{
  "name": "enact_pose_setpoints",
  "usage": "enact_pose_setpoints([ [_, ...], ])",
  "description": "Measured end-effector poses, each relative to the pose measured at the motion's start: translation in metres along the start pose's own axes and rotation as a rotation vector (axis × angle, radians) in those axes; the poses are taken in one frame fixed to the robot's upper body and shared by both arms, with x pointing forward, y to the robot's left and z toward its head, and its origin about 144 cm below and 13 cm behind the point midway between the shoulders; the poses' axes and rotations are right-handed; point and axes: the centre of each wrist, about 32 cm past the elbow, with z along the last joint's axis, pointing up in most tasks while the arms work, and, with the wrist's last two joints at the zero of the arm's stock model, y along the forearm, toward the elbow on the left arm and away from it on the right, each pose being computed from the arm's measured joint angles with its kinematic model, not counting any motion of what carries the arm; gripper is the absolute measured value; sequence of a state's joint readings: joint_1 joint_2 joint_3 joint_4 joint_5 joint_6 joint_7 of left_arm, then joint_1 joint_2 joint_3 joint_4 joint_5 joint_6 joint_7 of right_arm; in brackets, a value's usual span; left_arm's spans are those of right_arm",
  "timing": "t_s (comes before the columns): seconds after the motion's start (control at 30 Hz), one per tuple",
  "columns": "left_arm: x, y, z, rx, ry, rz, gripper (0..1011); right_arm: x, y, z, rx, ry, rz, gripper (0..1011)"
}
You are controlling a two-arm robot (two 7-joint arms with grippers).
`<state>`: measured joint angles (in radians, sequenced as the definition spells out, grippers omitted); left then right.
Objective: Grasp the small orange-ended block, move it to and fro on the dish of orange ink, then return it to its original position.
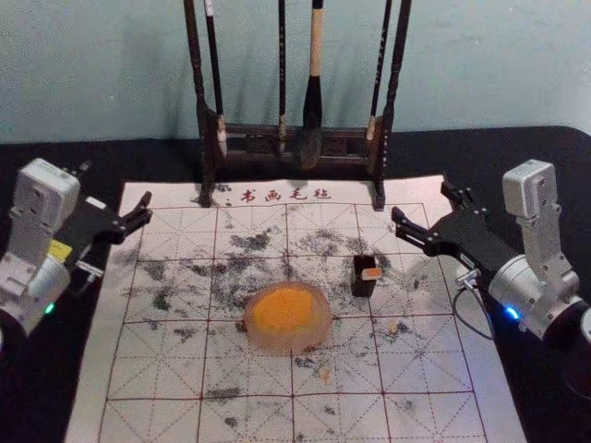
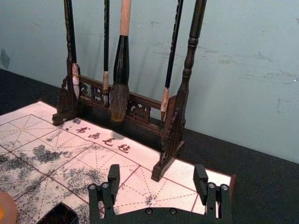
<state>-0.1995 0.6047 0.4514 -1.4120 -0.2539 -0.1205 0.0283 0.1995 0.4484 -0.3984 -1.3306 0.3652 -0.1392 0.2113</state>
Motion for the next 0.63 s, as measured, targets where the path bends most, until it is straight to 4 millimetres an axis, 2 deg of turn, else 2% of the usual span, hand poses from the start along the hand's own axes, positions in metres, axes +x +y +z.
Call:
enact_pose_setpoints([
  [0.63,0.0,0.0,0.0,0.0,0.0,0.0,1001,0.0004,0.0002,0.0011,0.002,-0.001,0.004,1003],
])
